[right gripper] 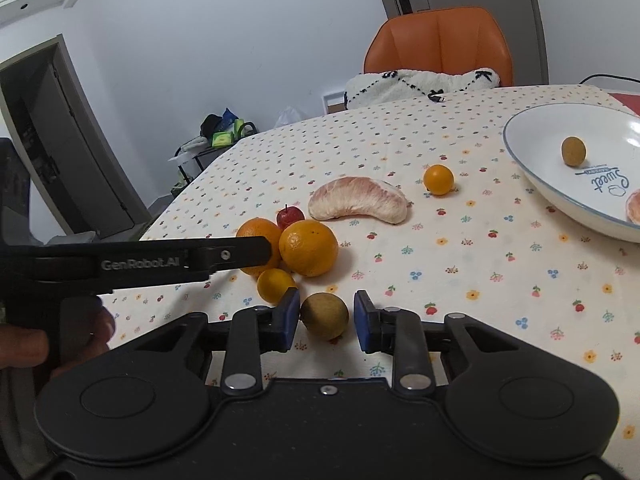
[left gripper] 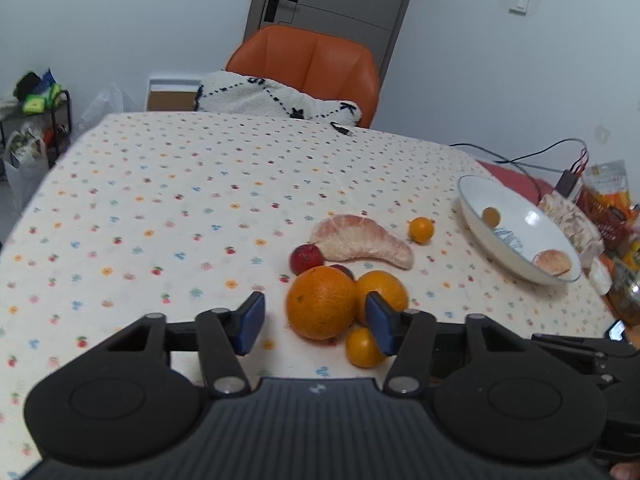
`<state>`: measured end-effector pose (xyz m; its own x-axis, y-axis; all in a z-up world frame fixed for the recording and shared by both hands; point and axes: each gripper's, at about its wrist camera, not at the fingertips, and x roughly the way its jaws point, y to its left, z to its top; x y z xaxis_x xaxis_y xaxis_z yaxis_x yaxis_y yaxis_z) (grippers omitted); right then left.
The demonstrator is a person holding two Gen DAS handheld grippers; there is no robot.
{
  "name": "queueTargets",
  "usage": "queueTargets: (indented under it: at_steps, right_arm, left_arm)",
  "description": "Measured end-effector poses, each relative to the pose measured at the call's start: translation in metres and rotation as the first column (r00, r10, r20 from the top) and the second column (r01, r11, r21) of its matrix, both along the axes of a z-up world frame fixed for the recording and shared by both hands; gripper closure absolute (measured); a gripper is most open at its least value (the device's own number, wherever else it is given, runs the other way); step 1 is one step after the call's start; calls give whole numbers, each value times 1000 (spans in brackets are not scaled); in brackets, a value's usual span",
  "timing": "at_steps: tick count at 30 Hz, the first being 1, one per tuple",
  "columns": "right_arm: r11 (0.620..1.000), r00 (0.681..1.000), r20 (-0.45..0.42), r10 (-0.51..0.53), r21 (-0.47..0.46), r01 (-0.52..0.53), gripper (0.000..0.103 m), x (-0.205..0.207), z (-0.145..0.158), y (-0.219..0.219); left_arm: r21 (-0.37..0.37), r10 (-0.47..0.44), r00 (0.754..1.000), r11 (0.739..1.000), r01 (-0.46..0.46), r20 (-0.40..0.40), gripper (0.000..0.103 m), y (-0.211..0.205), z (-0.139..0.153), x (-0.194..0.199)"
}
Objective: Organize fruits
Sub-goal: 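Grasp the large orange with the left gripper while the right gripper grasps a brown kiwi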
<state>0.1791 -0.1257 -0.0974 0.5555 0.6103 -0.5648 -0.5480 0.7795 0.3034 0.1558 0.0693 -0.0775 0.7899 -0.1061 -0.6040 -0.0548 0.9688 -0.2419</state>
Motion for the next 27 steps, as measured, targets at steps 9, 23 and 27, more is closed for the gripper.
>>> queueTargets:
  at_steps: [9, 23, 27]
  right_arm:
    - [1000, 999, 16, -28, -4, 28, 78, -2, 2, -8]
    - [992, 991, 44, -124, 20, 124, 78, 6, 7, -42]
    - [987, 985, 60, -159, 29, 158, 78, 8, 13, -55]
  left_arm:
    - [-20, 6, 1000, 1000, -6, 8, 64, -2, -1, 2]
    - [10, -46, 996, 999, 45, 74, 64, -29, 28, 1]
    - [18, -76, 995, 997, 75, 66, 64, -41, 30, 8]
